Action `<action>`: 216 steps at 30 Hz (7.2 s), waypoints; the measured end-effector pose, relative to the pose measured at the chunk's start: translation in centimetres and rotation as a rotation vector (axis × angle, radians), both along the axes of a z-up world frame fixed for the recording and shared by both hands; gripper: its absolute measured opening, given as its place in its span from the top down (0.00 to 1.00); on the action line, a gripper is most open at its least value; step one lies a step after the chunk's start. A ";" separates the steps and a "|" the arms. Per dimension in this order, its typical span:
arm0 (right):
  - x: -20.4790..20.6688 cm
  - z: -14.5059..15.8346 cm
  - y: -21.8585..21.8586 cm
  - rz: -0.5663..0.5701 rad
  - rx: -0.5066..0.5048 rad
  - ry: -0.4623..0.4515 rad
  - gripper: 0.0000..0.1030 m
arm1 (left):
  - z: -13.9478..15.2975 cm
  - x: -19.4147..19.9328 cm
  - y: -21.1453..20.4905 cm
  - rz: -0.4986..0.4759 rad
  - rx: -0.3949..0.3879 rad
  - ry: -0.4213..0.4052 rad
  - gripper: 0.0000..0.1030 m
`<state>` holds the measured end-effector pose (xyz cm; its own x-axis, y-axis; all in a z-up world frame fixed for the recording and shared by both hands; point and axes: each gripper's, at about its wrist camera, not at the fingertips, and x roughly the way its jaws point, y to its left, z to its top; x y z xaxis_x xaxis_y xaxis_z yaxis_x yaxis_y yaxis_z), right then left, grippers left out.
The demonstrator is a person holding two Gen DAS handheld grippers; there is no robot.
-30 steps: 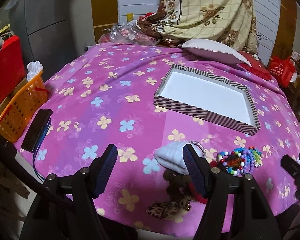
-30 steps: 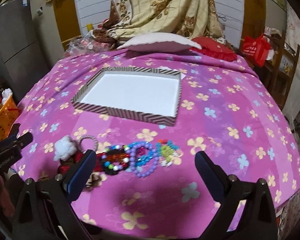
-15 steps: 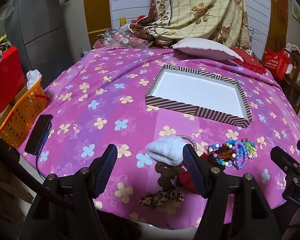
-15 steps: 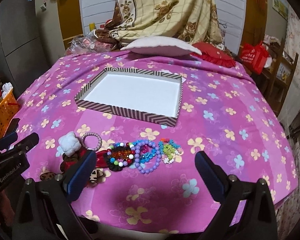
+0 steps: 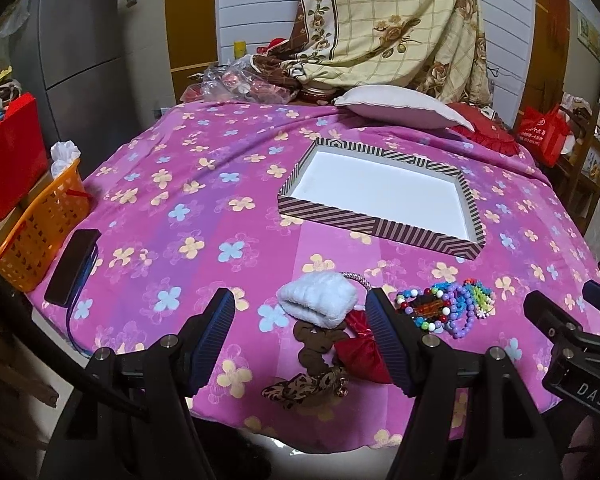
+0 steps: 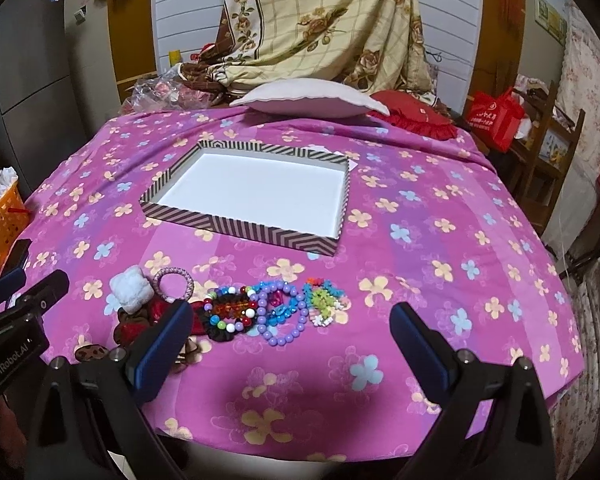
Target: Organize jewelry
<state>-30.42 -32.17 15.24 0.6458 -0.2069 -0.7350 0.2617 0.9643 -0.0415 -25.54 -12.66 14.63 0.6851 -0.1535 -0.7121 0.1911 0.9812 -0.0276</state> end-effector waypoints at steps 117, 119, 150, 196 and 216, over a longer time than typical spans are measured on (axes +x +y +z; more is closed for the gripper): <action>5.2 -7.0 -1.8 0.180 0.103 0.110 0.15 | -6.2 6.0 4.5 -0.010 -0.150 0.212 0.59; 5.2 -7.3 -1.6 0.203 0.099 0.112 0.15 | -6.3 6.6 3.8 -0.064 -0.172 0.233 0.59; 6.2 -10.5 0.1 0.382 0.293 0.203 0.56 | -7.4 12.3 0.4 -0.211 -0.192 0.271 1.00; 10.9 -8.2 -1.8 0.467 0.653 0.157 0.91 | -4.1 13.8 0.3 -0.202 -0.181 0.210 1.00; 11.7 -9.7 0.5 0.498 0.592 0.233 0.87 | -4.4 13.7 0.5 -0.196 -0.178 0.209 1.00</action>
